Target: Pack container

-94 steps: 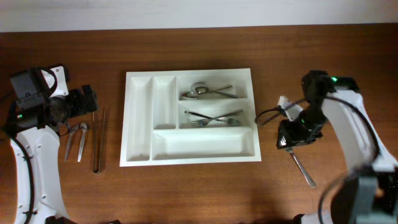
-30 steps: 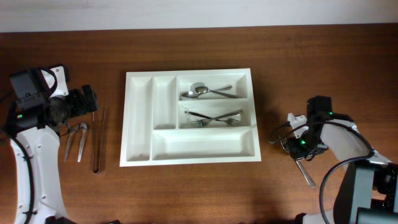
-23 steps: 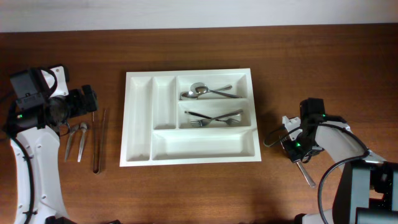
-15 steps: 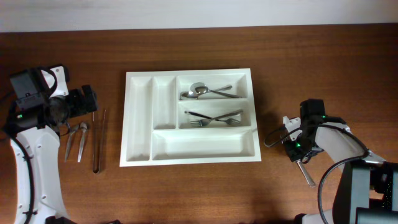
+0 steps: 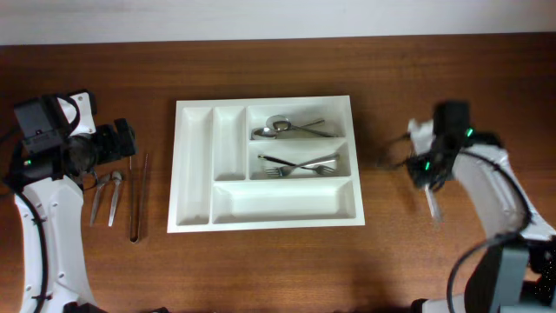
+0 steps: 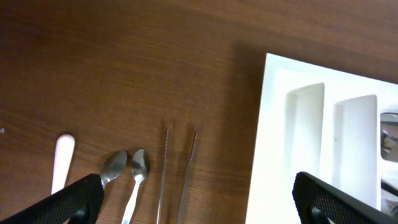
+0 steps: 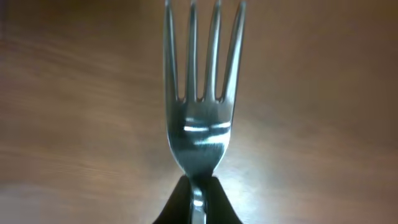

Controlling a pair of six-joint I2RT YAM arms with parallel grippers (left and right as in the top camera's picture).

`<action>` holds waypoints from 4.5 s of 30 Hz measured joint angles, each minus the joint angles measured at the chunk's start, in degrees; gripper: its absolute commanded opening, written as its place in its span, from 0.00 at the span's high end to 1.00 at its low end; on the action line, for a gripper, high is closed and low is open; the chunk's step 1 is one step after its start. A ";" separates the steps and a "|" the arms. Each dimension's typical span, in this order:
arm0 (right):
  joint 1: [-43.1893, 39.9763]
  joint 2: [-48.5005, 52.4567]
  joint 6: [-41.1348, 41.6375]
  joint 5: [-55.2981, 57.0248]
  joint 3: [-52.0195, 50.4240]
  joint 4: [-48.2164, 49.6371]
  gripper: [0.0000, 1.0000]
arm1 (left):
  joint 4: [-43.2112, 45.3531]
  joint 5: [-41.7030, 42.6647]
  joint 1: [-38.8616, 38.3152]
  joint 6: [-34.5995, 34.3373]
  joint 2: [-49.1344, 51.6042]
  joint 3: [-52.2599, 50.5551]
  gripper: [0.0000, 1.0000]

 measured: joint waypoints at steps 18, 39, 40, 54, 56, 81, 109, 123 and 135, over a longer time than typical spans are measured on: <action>32.35 10.60 -35.69 -10.23 19.61 -1.29 0.96 | -0.02 0.00 0.00 0.00 0.00 0.00 0.01; 33.00 15.58 -25.31 -0.35 34.32 -5.75 0.14 | -0.02 0.00 0.00 0.00 0.00 0.00 0.01; 31.47 13.73 -22.56 0.11 36.92 -5.90 0.06 | 0.00 0.00 0.00 0.00 0.00 0.00 0.01; -5.33 7.82 12.59 -10.73 45.64 -6.38 0.01 | -2.08 0.68 0.00 0.02 0.00 0.11 0.01; -7.89 9.31 14.10 -11.50 45.62 -7.15 0.01 | -6.08 1.33 0.00 0.02 0.00 0.11 0.01; -12.17 12.70 16.57 -12.81 45.57 -7.87 0.01 | -12.33 2.38 0.00 0.02 0.00 0.11 0.01; -12.17 12.70 16.61 -13.00 45.57 -7.87 0.01 | -17.53 -4.44 1.33 5.22 20.85 2.25 0.16; -12.17 12.70 16.63 -12.98 45.57 -7.87 0.01 | -14.60 -11.74 -3.87 4.83 30.91 2.27 0.31; -12.17 12.70 16.59 -13.00 45.57 -7.85 0.01 | -14.05 -12.76 -4.48 0.42 31.91 2.69 0.69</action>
